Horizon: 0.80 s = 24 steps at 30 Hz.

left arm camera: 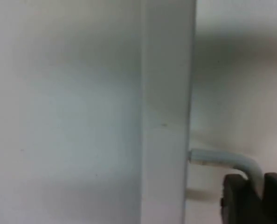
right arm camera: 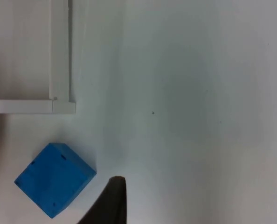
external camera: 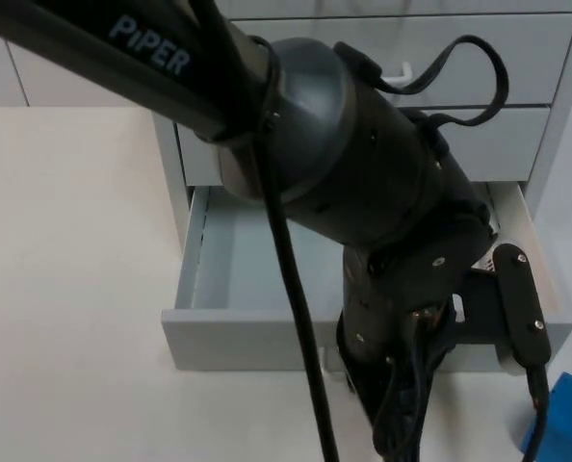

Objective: Open the drawer with the left hand, place the block into the drawer with the right hand, then close the drawer with the left hand.

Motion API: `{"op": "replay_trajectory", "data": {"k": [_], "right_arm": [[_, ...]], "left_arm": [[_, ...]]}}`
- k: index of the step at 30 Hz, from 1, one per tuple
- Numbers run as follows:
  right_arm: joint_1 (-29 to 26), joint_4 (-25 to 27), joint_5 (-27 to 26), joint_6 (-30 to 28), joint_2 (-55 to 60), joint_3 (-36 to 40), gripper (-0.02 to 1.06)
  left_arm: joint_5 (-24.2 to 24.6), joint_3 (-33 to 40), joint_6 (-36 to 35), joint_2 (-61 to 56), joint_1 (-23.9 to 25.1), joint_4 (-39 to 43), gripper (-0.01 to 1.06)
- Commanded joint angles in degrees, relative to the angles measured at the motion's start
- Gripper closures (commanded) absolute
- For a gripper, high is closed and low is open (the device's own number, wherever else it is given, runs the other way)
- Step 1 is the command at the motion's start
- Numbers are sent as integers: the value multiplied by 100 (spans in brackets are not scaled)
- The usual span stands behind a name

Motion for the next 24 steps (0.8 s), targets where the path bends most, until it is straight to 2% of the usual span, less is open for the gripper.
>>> {"op": "replay_trajectory", "data": {"k": [1, 3, 4, 5, 7, 9, 17, 20, 24], "right_arm": [[-12, 20, -67, -2, -9, -24, -1], [-12, 20, -67, -2, -9, -24, -1], [-12, 20, -67, -2, -9, -24, -1], [-12, 20, -67, -2, -9, -24, -1], [-12, 20, -78, -2, -9, -24, -1], [-12, 20, -78, -2, -9, -24, -1], [-12, 20, -78, -2, -9, -24, -1], [-12, 20, -78, -2, -9, -24, -1], [-12, 20, -78, -2, -9, -24, -1]], "left_arm": [[307, 47, -109, -48, -37, -415, 84], [307, 47, -109, -99, -37, -400, 63], [307, 47, -109, -99, -37, -400, 63], [307, 47, -109, -135, -37, -400, 48], [307, 47, -109, -206, -37, -391, 31], [307, 47, -121, -289, -37, -391, 23], [408, 47, -121, -472, -37, -491, 22], [585, 47, -121, -612, -37, -613, 22], [1096, 47, -121, -1169, -37, -923, 22]]}}
